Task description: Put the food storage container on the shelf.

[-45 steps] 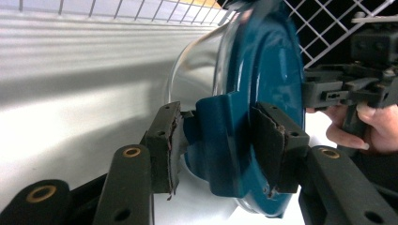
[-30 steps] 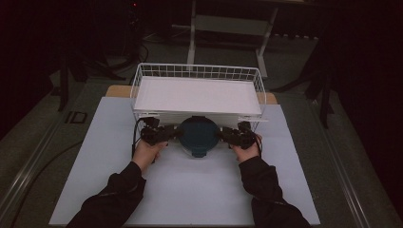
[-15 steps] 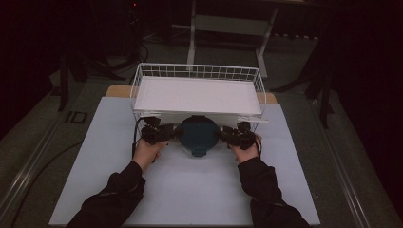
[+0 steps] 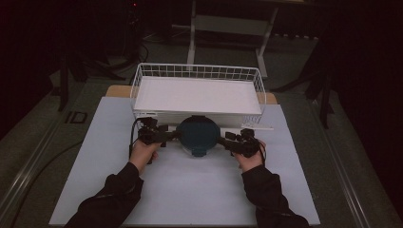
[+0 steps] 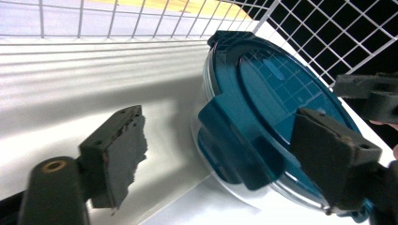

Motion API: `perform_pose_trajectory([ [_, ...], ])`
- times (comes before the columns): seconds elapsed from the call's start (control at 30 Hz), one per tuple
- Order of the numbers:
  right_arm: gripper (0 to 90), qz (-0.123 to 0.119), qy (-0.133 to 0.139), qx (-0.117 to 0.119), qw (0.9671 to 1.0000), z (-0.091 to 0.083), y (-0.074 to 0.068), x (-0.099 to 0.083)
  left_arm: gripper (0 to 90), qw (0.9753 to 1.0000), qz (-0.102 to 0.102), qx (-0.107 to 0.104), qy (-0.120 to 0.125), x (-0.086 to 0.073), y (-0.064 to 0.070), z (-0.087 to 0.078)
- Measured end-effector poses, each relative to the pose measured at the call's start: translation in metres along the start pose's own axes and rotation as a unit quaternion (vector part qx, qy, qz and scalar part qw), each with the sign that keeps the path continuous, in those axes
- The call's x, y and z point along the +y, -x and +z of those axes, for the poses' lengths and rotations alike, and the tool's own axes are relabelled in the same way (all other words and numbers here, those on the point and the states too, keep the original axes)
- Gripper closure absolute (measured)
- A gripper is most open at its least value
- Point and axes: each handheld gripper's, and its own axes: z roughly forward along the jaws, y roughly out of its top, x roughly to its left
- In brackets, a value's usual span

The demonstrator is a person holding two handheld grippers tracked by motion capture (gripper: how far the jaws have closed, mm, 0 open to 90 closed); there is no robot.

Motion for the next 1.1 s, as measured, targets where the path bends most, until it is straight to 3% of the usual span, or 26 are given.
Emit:
perform_pose_trajectory([
  [0.2, 45.0, -0.006, -0.001, 0.015, 0.9999, -0.005, -0.015, -0.007, 13.1, 0.9997, 0.001, -0.007, 0.025, -0.003, 0.001, -0.008],
  [0.3, 52.0, -0.015, -0.002, 0.027, 0.9995, -0.009, -0.026, -0.01, 9.0, 0.9995, 0.004, -0.016, 0.029, -0.004, 0.002, -0.013],
  [0.33, 61.2, -0.022, -0.003, 0.031, 0.9993, -0.011, -0.032, -0.012, 8.5, 0.9994, 0.004, -0.022, 0.028, -0.007, 0.004, -0.017],
  [0.37, 61.2, -0.022, -0.003, 0.031, 0.9993, -0.011, -0.032, -0.012, 7.3, 0.9994, 0.004, -0.022, 0.028, -0.007, 0.004, -0.017],
  [0.4, 73.5, -0.032, -0.012, 0.042, 0.9985, -0.013, -0.041, -0.015, 5.1, 0.9993, 0.018, -0.028, 0.016, -0.01, 0.007, -0.02],
  [0.43, 73.5, -0.032, -0.012, 0.042, 0.9985, -0.013, -0.041, -0.015, 1.7, 0.9993, 0.018, -0.028, 0.016, -0.01, 0.007, -0.02],
  [0.47, 85.0, -0.037, -0.019, 0.051, 0.9979, -0.014, -0.049, -0.017, 0.9, 0.9992, 0.023, -0.031, 0.008, -0.011, 0.01, -0.021],
  [0.5, 88.8, -0.041, -0.023, 0.054, 0.9974, -0.015, -0.053, -0.018, 0.8, 0.999, 0.027, -0.035, -0.005, -0.014, 0.015, -0.025],
  [0.57, 89.9, -0.041, -0.027, 0.067, 0.9965, -0.015, -0.059, -0.02, 0.0, 0.9989, 0.028, -0.036, -0.007, -0.016, 0.017, -0.027],
  [0.7, 90.0, -0.049, -0.043, 0.084, 0.9943, -0.011, -0.07, -0.026, 0.0, 0.9976, 0.061, -0.03, -0.012, -0.024, 0.03, -0.042],
  [0.77, 90.0, -0.052, -0.046, 0.084, 0.994, -0.009, -0.071, -0.028, 0.0, 0.9973, 0.067, -0.028, -0.011, -0.025, 0.032, -0.044],
  [0.8, 90.0, -0.055, -0.055, 0.086, 0.9933, -0.006, -0.074, -0.031, 0.0, 0.9963, 0.081, -0.024, -0.015, -0.03, 0.038, -0.05],
  [0.97, 90.0, -0.055, -0.066, 0.078, 0.9932, 0.002, -0.072, -0.035, 0.0, 0.9956, 0.091, -0.017, -0.015, -0.04, 0.045, -0.058],
  [1.0, 90.0, -0.055, -0.068, 0.075, 0.9934, 0.004, -0.072, -0.035, 0.0, 0.9953, 0.097, -0.005, -0.009, -0.044, 0.048, -0.062],
  [1.1, 90.0, -0.056, -0.069, 0.064, 0.994, 0.01, -0.071, -0.034, 0.0, 0.9956, 0.094, -0.003, -0.004, -0.046, 0.048, -0.066],
])
